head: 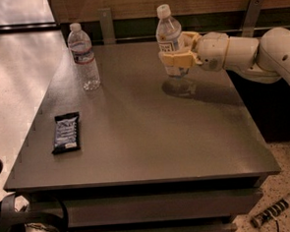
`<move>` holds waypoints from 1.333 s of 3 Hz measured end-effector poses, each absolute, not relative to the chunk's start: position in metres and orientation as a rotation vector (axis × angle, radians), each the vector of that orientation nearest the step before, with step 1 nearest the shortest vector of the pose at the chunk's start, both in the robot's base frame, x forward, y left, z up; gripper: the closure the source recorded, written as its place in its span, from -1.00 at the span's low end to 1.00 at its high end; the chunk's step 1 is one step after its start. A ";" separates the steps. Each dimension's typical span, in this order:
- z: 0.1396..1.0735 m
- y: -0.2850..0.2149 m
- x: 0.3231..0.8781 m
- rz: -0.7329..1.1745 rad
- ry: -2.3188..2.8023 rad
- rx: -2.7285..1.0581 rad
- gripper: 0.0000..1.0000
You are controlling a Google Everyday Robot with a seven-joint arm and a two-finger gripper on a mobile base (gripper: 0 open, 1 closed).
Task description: Place blue plastic bottle upright
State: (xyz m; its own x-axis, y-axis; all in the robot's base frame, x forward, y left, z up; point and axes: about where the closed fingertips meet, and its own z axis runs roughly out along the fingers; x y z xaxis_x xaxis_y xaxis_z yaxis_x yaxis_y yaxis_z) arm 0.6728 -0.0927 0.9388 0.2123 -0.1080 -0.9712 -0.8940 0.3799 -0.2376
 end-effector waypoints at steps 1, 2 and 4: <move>0.927 -0.090 0.680 0.753 1.256 -1.032 1.00; 0.914 -0.092 0.684 0.781 1.265 -0.998 1.00; 0.894 -0.109 0.683 0.812 1.231 -0.897 1.00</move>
Offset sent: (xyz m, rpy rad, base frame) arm 0.0137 -0.0113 -0.0459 0.0963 0.0882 -0.0210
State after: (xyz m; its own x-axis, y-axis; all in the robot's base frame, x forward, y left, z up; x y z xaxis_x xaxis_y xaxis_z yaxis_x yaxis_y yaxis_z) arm 0.6830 -0.1091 0.8936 0.1575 0.0367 -0.9868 -0.8927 0.4325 -0.1264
